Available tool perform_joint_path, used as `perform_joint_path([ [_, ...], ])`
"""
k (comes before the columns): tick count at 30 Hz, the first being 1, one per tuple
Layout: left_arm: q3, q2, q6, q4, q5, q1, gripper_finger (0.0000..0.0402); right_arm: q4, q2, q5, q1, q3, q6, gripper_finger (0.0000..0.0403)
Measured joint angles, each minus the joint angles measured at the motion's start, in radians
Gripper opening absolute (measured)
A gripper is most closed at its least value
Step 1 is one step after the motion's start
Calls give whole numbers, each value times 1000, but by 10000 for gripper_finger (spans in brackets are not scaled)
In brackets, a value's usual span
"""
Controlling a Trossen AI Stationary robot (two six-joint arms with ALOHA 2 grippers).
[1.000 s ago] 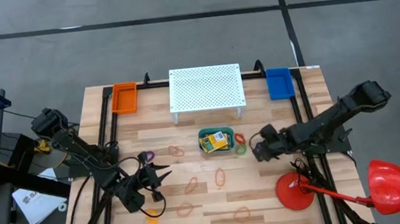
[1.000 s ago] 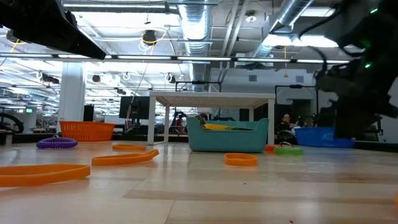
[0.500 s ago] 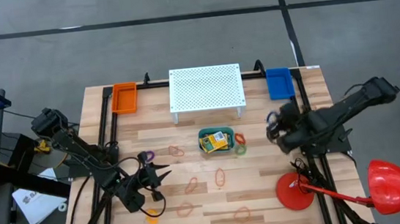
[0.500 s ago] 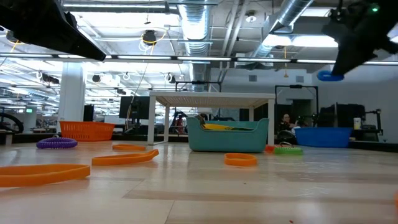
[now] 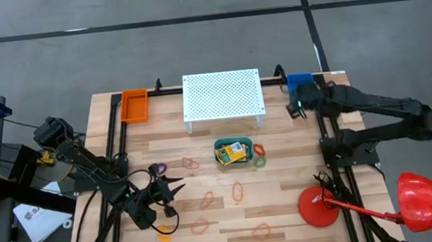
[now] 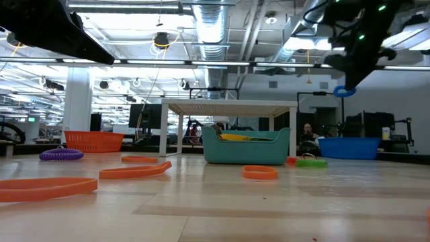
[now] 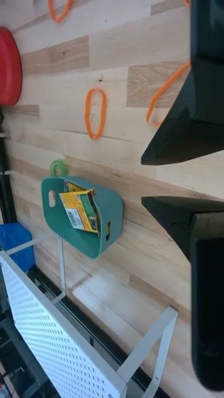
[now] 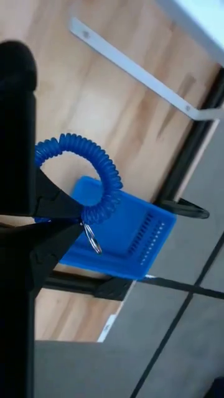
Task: Pick & Place Office Desk Supplies
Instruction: Put the blue keychain into the blue bin
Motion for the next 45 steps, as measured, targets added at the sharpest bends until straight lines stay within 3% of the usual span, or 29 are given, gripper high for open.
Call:
perform_joint_path([
  [5,0,0,0,2,1,0,85,119,80,-77,-249,1,-212,0],
  [9,0,0,0,10,2,0,85,153,186,-77,-365,1,-284,0],
  [23,0,0,1,25,17,-4,85,299,499,22,-369,2,-262,0],
  [28,0,0,0,26,31,-6,85,272,589,132,-370,1,-265,7],
  [35,0,0,1,26,34,-1,85,292,613,161,-367,0,-266,65],
  [45,0,0,2,19,33,-1,85,296,515,169,-358,0,-292,159],
])
